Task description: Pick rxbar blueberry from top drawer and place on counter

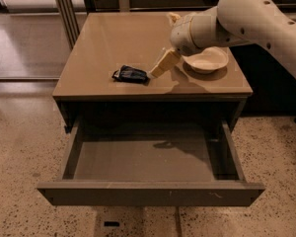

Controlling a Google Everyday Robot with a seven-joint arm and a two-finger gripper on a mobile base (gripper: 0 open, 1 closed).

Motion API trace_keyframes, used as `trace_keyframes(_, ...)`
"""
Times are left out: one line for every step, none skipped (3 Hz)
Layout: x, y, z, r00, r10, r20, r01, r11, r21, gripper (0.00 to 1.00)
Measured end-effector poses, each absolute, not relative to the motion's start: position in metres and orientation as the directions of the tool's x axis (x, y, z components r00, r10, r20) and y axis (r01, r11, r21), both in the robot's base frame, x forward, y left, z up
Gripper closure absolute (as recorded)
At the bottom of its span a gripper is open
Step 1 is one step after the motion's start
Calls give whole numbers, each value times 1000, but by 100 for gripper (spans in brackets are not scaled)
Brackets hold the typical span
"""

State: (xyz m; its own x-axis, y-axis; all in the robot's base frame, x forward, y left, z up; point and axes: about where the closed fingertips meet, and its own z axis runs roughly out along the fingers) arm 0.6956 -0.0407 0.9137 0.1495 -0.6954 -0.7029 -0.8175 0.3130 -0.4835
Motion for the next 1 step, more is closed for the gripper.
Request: trace_keyframes(696, -41, 914, 149, -695, -703, -818, 313, -483, 0)
